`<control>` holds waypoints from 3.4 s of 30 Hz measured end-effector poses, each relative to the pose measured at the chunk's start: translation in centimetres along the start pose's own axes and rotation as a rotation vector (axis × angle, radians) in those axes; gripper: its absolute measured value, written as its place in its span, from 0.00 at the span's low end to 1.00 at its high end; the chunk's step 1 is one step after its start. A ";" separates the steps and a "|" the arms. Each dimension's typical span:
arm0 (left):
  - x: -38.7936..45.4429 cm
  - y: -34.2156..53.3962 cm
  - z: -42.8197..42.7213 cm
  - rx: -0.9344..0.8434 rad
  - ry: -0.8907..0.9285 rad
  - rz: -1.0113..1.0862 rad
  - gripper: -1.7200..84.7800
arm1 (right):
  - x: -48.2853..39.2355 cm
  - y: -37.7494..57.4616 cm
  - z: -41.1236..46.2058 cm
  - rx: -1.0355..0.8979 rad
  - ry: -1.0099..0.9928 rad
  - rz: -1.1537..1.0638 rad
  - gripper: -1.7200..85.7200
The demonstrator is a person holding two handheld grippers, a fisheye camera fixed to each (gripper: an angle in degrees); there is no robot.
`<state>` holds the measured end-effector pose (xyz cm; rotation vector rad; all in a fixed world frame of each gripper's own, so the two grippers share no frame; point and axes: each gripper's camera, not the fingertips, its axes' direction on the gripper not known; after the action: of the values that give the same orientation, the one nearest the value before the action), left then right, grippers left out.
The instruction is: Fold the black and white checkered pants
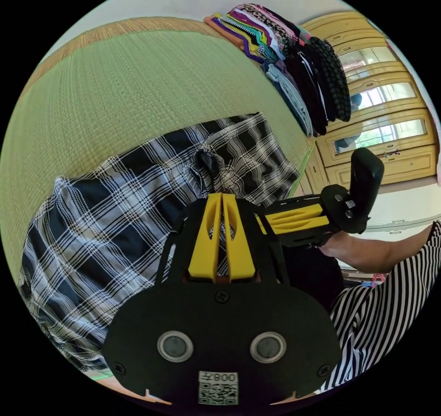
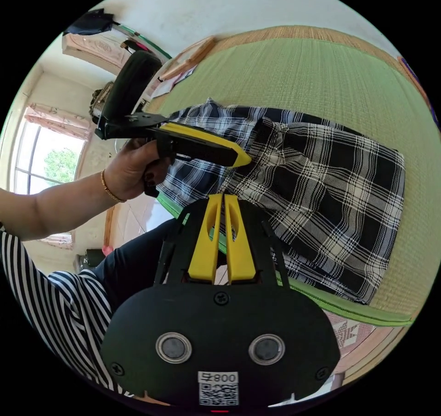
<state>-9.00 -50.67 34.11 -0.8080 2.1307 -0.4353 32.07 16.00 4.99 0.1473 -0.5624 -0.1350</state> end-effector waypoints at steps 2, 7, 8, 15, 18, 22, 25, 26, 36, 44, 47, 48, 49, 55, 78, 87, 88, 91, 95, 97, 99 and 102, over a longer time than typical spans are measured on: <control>1.3 0.3 -0.2 0.036 0.033 0.017 0.03 | 0.6 0.6 -1.4 0.017 0.017 0.019 0.03; 6.0 0.1 1.6 0.041 0.136 0.142 0.07 | 4.8 3.7 -6.6 0.142 0.012 0.166 0.04; 7.7 -0.1 2.7 0.018 0.145 0.188 0.08 | 6.1 4.7 -8.1 0.180 0.031 0.221 0.05; 16.4 -1.4 9.1 -0.096 0.070 0.390 0.12 | 11.7 9.5 -12.4 0.284 0.061 0.450 0.07; 19.4 -1.8 11.6 -0.140 -0.036 0.438 0.12 | 13.2 10.2 -12.7 0.289 0.014 0.502 0.09; 22.6 -0.8 14.2 -0.162 -0.213 0.525 0.10 | 14.6 10.2 -13.2 0.309 -0.040 0.517 0.10; 24.4 0.1 15.1 -0.155 -0.301 0.564 0.07 | 15.3 9.3 -13.8 0.309 -0.037 0.492 0.10; 24.9 0.3 15.3 -0.153 -0.317 0.567 0.06 | 15.6 8.6 -14.1 0.305 -0.028 0.478 0.11; 26.7 2.2 15.6 -0.119 -0.230 0.496 0.05 | 17.3 1.5 -13.3 0.137 0.116 0.382 0.11; 28.2 3.9 14.5 -0.071 -0.192 0.485 0.04 | 17.2 1.9 -13.7 0.160 0.061 0.395 0.09; 28.7 4.8 14.0 -0.072 -0.197 0.501 0.04 | 17.4 2.3 -13.9 0.164 0.025 0.414 0.08; 28.8 5.0 13.9 -0.072 -0.197 0.503 0.04 | 17.5 2.3 -13.9 0.163 0.013 0.420 0.08; 28.9 5.4 13.6 -0.073 -0.197 0.506 0.04 | 17.6 2.5 -14.0 0.160 -0.010 0.422 0.07; 28.9 7.0 11.8 -0.073 -0.174 0.492 0.04 | 18.0 3.0 -14.4 0.143 -0.068 0.463 0.05; 22.3 17.5 -6.4 0.180 0.067 0.358 0.04 | 8.7 5.6 -20.6 0.450 -0.104 0.522 0.04; 11.5 27.6 -17.9 0.369 0.175 0.120 0.04 | -1.3 -0.7 -17.0 0.462 -0.144 0.393 0.04; 9.9 29.1 -19.2 0.390 0.187 0.081 0.04 | -2.5 -1.7 -16.2 0.455 -0.155 0.382 0.04; 5.8 32.9 -22.0 0.436 0.207 -0.016 0.04 | -5.5 -4.3 -13.9 0.429 -0.165 0.356 0.04; 0.7 38.4 -26.0 0.509 0.221 -0.136 0.04 | -10.0 -8.1 -10.7 0.379 -0.163 0.291 0.04; -1.3 40.7 -27.6 0.539 0.226 -0.177 0.04 | -11.9 -9.8 -9.3 0.358 -0.166 0.262 0.04; -3.1 42.9 -29.2 0.566 0.229 -0.217 0.04 | -13.8 -11.5 -7.8 0.336 -0.170 0.231 0.04; -6.0 46.4 -31.6 0.614 0.236 -0.282 0.04 | -16.7 -14.2 -5.4 0.300 -0.178 0.189 0.04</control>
<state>-49.47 -11.30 31.88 -0.7141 1.9157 -1.3116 19.79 5.46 -10.66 0.3750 -0.7693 0.1229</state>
